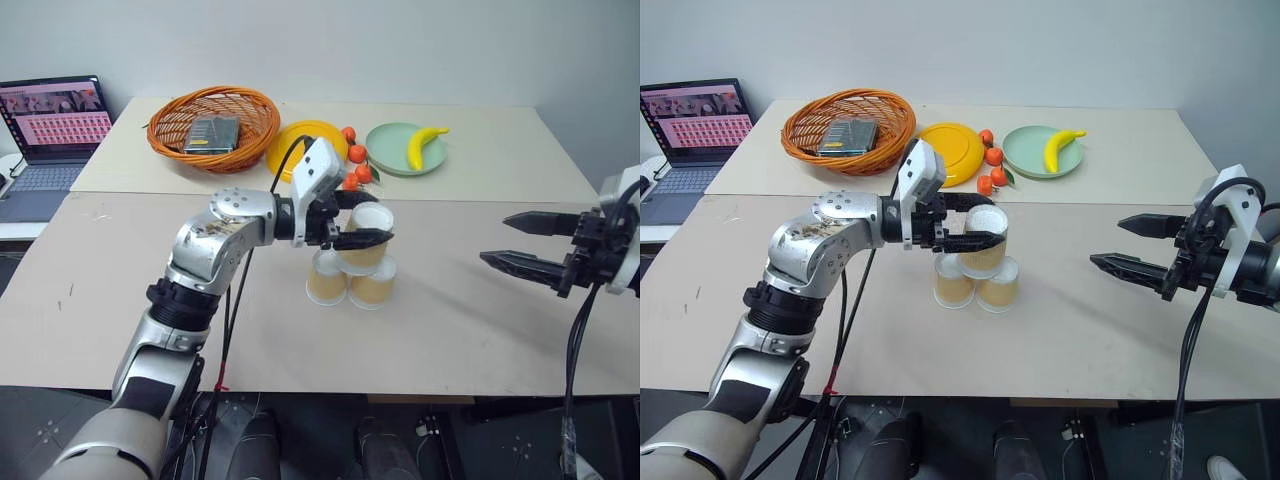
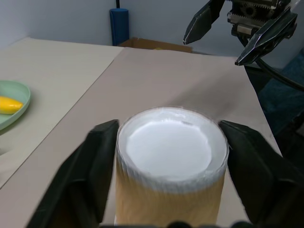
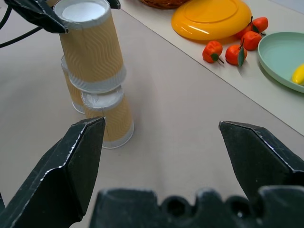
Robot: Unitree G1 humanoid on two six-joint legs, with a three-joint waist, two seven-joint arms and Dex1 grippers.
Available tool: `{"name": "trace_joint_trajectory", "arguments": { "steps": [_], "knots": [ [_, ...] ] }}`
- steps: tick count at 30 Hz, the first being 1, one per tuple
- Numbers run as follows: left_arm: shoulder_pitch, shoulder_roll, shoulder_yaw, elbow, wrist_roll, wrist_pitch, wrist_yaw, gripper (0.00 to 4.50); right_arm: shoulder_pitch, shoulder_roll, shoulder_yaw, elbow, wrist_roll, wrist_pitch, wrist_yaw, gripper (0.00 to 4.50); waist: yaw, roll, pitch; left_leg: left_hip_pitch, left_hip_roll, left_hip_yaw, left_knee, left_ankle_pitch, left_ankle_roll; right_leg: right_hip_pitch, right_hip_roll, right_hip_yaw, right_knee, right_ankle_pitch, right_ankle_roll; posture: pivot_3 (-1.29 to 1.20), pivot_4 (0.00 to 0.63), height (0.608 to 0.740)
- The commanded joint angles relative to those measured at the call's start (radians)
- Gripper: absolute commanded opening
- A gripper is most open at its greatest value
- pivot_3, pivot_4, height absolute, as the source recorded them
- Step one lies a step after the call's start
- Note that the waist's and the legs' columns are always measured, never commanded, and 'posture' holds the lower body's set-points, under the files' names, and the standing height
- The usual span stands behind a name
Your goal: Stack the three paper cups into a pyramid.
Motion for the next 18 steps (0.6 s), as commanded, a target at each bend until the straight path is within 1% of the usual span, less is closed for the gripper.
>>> {"name": "trace_joint_trajectory", "arguments": {
  "steps": [1, 6, 9, 15, 18],
  "knots": [
    [-0.012, -0.006, 0.029, -0.037, -0.019, 0.004, 0.009, 4.43, -0.021, -0.017, -0.019, -0.011, 0.005, -0.023, -0.001, 4.5, 0.0, 0.0, 0.0, 0.0, 0.0, 0.0, 0.0, 0.0, 0.0, 0.0, 0.0, 0.0, 0.0, 0.0, 0.0, 0.0, 0.15, 0.732],
    [-0.043, 0.009, 0.041, -0.016, -0.014, -0.001, -0.004, 4.43, -0.026, -0.015, -0.015, -0.008, 0.004, -0.025, -0.001, 4.5, 0.0, 0.0, 0.0, 0.0, 0.0, 0.0, 0.0, 0.0, 0.0, 0.0, 0.0, 0.0, 0.0, 0.0, 0.0, 0.0, 0.15, 0.732],
    [-0.082, 0.011, 0.068, -0.003, -0.036, 0.021, -0.008, 4.43, -0.032, -0.013, -0.008, -0.003, 0.002, -0.029, -0.001, 4.5, 0.0, 0.0, 0.0, 0.0, 0.0, 0.0, 0.0, 0.0, 0.0, 0.0, 0.0, 0.0, 0.0, 0.0, 0.0, 0.0, 0.15, 0.732],
    [-0.121, 0.022, 0.09, 0.024, -0.026, -0.005, -0.008, 4.43, -0.054, -0.01, 0.013, 0.0, 0.0, -0.032, -0.007, 4.5, -0.001, 0.0, 0.0, 0.0, 0.0, 0.0, 0.0, 0.0, 0.0, 0.0, 0.0, 0.0, 0.0, 0.0, 0.0, 0.0, 0.15, 0.732],
    [-0.157, 0.01, 0.147, 0.052, -0.05, 0.003, 0.031, 4.43, -0.063, -0.009, 0.02, 0.003, 0.0, -0.032, -0.009, 4.5, -0.001, 0.0, 0.0, 0.0, 0.0, 0.0, 0.0, 0.0, 0.0, 0.0, 0.0, 0.0, 0.0, 0.0, 0.0, 0.0, 0.15, 0.732]
  ]
}}
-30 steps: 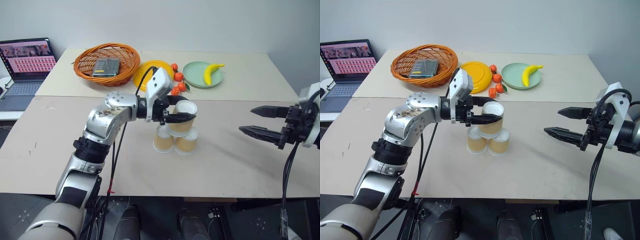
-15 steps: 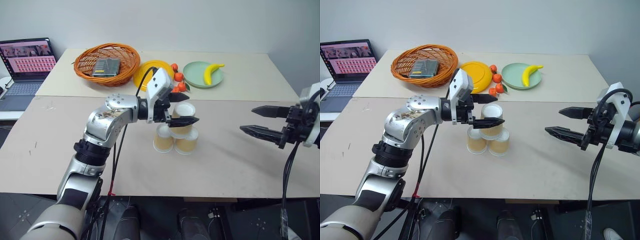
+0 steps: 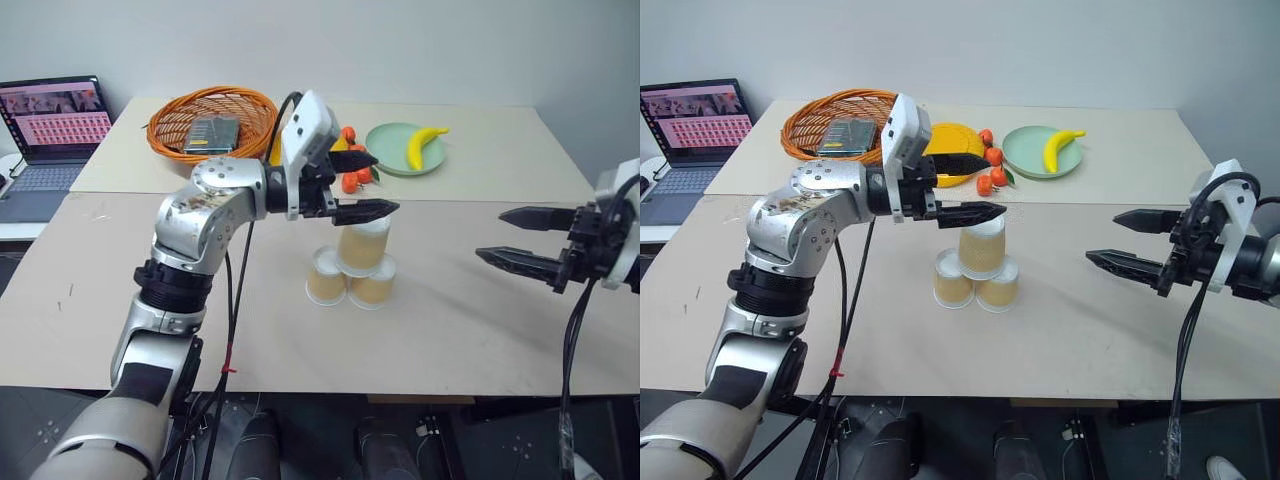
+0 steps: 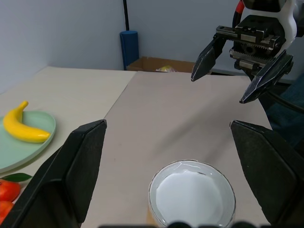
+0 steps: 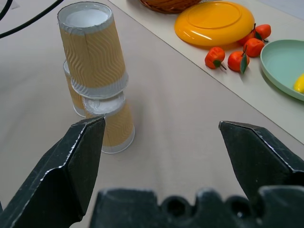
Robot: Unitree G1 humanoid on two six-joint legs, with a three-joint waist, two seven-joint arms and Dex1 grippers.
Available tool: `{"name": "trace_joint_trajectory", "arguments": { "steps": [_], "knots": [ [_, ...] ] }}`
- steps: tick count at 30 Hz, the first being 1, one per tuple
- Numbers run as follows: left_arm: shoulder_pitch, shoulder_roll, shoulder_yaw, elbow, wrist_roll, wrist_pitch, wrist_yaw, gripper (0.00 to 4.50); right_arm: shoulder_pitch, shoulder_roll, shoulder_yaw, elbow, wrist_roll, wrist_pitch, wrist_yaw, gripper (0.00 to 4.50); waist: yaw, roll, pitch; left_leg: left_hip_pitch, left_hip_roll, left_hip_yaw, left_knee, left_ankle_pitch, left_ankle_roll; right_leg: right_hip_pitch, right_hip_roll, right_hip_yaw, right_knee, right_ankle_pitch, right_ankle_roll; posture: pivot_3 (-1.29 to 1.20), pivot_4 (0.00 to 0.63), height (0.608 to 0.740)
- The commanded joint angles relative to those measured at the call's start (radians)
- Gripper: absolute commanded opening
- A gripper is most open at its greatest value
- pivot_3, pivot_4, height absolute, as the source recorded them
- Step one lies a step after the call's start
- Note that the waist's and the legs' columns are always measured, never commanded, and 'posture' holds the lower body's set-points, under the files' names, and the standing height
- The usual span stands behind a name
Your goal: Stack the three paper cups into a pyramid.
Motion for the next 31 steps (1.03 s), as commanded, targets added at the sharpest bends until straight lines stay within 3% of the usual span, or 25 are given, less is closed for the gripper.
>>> {"name": "trace_joint_trajectory", "arguments": {
  "steps": [1, 5, 9, 17, 23, 31],
  "knots": [
    [-0.077, -0.015, 0.108, 0.027, -0.041, -0.008, 0.058, 4.43, -0.026, -0.008, -0.013, -0.001, 0.002, -0.024, -0.006, 4.5, 0.001, 0.0, 0.0, 0.0, 0.0, 0.0, 0.0, 0.0, 0.0, 0.0, 0.0, 0.0, 0.0, 0.0, 0.0, 0.0, 0.15, 0.732],
    [-0.099, -0.017, 0.247, 0.091, -0.076, -0.026, 0.165, 4.43, -0.038, -0.008, 0.005, 0.018, -0.001, -0.031, 0.007, 4.5, -0.002, 0.0, 0.0, 0.0, 0.0, 0.0, 0.0, 0.0, 0.0, 0.0, 0.0, 0.0, 0.0, 0.0, 0.0, 0.0, 0.15, 0.732],
    [0.1, 0.154, 0.25, -0.03, -0.018, -0.061, 0.092, 4.43, -0.006, -0.028, 0.014, 0.047, -0.02, -0.07, 0.075, 4.5, -0.016, 0.002, -0.001, 0.002, 0.0, 0.001, -0.002, 0.0, 0.0, 0.0, 0.0, 0.002, 0.0, 0.0, 0.0, 0.0, 0.15, 0.732],
    [0.434, 0.271, 0.268, -0.205, 0.013, -0.087, 0.131, 4.43, 0.018, 0.075, 0.138, 0.167, -0.201, -0.261, 0.006, 4.5, -0.002, -0.002, -0.001, 0.001, 0.0, 0.001, 0.0, 0.0, 0.0, 0.001, 0.0, 0.0, 0.0, 0.001, 0.0, 0.0, 0.15, 0.732],
    [0.567, 0.218, 0.259, -0.262, 0.038, -0.125, 0.214, 4.43, -0.012, 0.131, 0.114, 0.211, -0.205, -0.311, -0.03, 4.5, 0.003, -0.001, 0.0, 0.001, 0.001, 0.001, 0.0, 0.0, 0.0, 0.001, 0.0, 0.001, 0.0, 0.001, 0.0, 0.0, 0.15, 0.732],
    [0.57, 0.107, 0.2, -0.251, 0.092, -0.19, 0.301, 4.43, -0.004, 0.144, 0.11, 0.172, -0.188, -0.282, -0.057, 4.5, 0.005, -0.001, 0.0, 0.001, 0.0, 0.001, 0.001, 0.0, 0.0, 0.001, 0.0, 0.001, 0.0, 0.001, 0.0, 0.0, 0.15, 0.732]
  ]
}}
